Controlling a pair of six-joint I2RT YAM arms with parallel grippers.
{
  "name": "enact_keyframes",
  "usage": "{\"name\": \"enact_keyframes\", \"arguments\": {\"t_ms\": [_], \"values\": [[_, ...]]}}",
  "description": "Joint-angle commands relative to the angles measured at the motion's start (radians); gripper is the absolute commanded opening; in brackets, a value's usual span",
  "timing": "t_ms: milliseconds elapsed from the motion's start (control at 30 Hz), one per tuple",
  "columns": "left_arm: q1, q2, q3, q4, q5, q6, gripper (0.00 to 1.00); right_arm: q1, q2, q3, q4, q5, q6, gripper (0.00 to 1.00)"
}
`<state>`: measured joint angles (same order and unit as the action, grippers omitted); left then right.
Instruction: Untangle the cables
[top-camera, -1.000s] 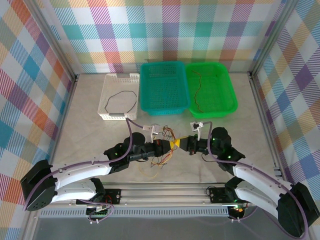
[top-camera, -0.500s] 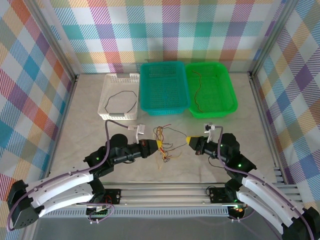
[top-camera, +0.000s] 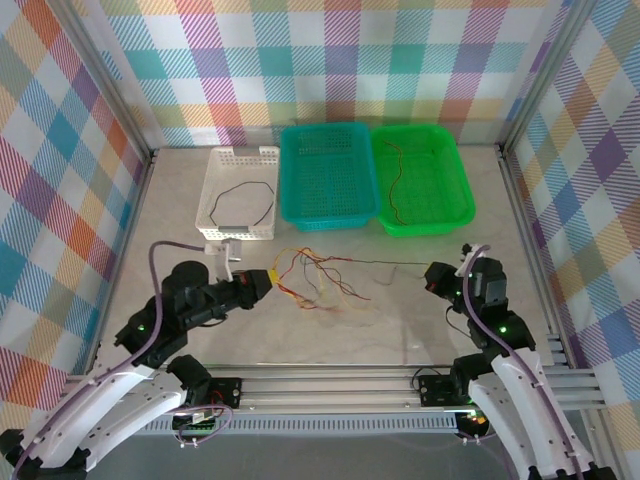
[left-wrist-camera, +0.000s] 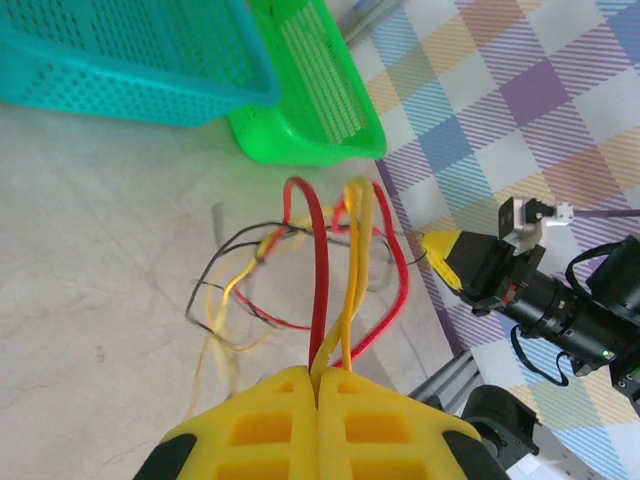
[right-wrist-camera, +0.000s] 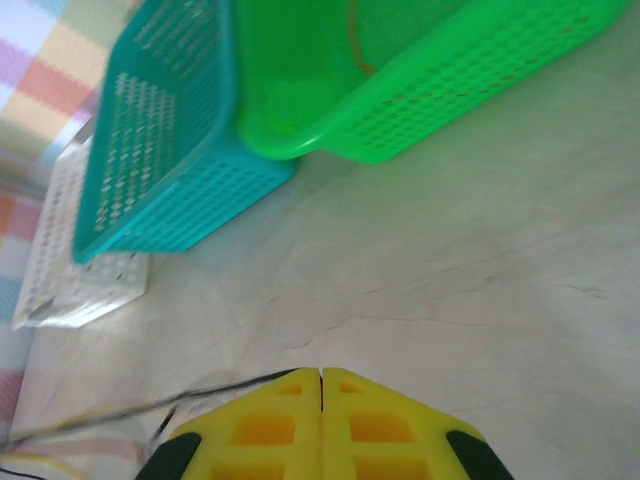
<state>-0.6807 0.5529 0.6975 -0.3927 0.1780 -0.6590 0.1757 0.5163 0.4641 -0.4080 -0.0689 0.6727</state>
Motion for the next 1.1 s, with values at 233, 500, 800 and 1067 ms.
{"name": "enact_keyframes", "arguments": {"t_ms": [233, 500, 800, 1067], "values": [[0.038, -0.037, 0.223, -0.368, -0.184, 0.213, 0.00, -0.243, 0.047, 0.135, -0.221, -0.106, -0.039, 0.00], [0.038, -0.067, 0.255, -0.422, -0.303, 0.283, 0.00, -0.321, 0.019, 0.199, -0.225, -0.193, -0.062, 0.00], [0.038, -0.091, 0.313, -0.469, -0.538, 0.389, 0.00, -0.321, 0.055, 0.385, -0.245, -0.235, -0.104, 0.00], [0.038, -0.157, 0.267, -0.507, -0.746, 0.377, 0.00, -0.320, 0.160, 0.601, -0.194, -0.441, -0.110, 0.00]]}}
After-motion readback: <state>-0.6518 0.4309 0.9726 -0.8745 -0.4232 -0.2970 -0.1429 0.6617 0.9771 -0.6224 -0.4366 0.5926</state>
